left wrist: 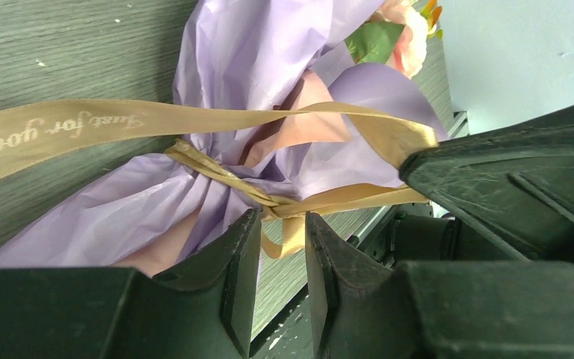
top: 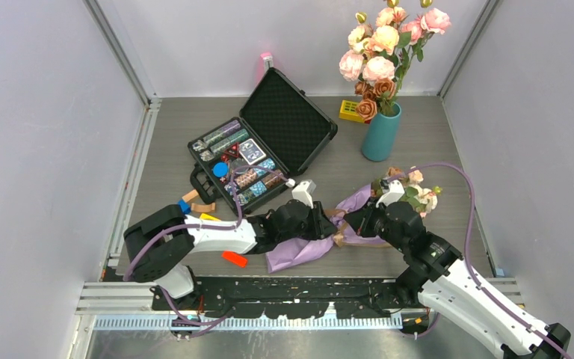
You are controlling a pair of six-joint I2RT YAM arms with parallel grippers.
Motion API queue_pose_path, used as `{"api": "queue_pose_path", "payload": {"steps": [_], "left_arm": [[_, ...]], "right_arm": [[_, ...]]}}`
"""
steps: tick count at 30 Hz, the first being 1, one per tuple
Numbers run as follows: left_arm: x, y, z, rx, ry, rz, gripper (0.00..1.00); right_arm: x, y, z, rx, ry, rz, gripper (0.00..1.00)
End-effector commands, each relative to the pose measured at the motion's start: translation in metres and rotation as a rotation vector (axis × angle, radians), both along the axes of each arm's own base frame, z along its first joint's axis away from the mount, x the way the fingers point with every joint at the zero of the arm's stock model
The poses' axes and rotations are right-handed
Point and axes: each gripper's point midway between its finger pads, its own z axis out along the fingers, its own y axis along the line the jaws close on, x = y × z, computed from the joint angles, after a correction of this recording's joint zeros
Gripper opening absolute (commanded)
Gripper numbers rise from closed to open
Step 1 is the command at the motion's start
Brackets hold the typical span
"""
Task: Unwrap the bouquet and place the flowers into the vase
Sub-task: Untie the ribbon from the wrapping paper.
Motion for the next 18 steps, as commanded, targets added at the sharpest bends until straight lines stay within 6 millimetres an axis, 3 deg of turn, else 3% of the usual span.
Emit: {"api": "queue_pose_path", "payload": {"steps": [1,6,18], "left_arm": [[0.011,-0.009,0.042,-0.153,-0.079,0.08,0.3],[0.015,-0.012,0.043,-0.185,-0.072,0.123,0.3],[0.012,0.0,0.021,-0.175,-0.014,0.274,0.25]], "right_arm": [[0.006,0.001,0.005,0.017,-0.02,-0.02,0.0],[0.007,0.003,0.004,0.016,-0.016,-0.015,0.0],[0.006,0.0,0.005,0.014,-0.023,-0.027,0.0]]}}
